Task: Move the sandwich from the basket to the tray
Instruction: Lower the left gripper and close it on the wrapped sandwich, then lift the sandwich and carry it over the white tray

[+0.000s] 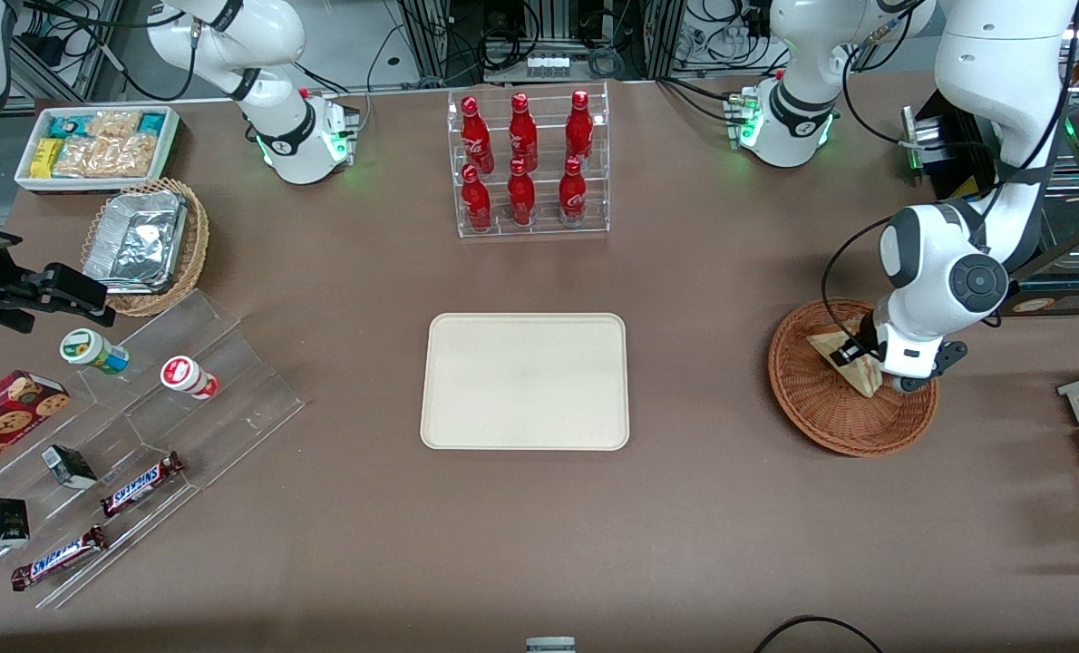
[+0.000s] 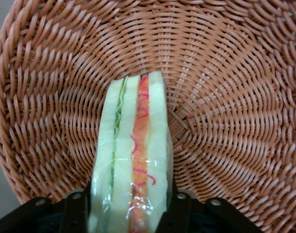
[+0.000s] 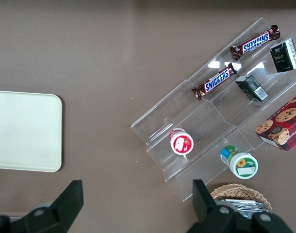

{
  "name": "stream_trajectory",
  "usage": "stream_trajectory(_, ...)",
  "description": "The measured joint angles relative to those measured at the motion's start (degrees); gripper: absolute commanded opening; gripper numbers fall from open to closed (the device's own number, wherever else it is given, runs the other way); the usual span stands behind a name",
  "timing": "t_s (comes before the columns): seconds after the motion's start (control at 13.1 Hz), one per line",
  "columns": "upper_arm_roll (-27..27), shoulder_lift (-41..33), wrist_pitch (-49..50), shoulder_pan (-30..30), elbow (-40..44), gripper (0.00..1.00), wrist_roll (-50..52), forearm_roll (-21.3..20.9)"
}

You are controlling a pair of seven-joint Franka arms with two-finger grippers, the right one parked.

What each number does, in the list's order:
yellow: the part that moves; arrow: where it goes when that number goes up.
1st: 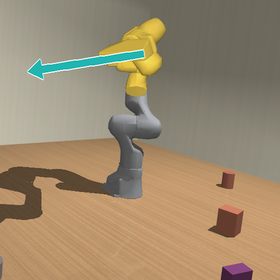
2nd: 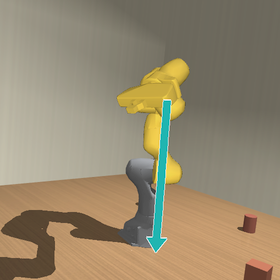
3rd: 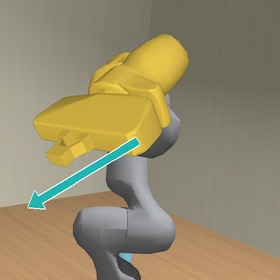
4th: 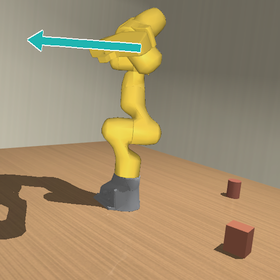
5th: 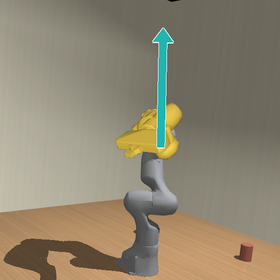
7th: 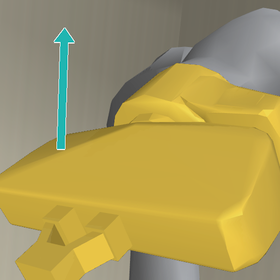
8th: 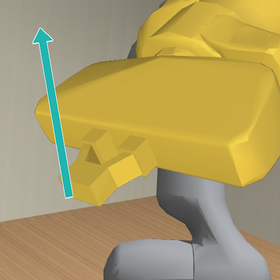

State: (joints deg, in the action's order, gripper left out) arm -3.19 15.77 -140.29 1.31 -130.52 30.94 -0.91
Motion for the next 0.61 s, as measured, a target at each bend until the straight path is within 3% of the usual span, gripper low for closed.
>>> stream_trajectory(0.3,0.4,-3.2,14.2,1.6,8.2,0.28,-0.2,0.0)
stream_trajectory(0.61,0.9,-2.0,27.9,8.9,22.7,0.26,3.3,0.0)
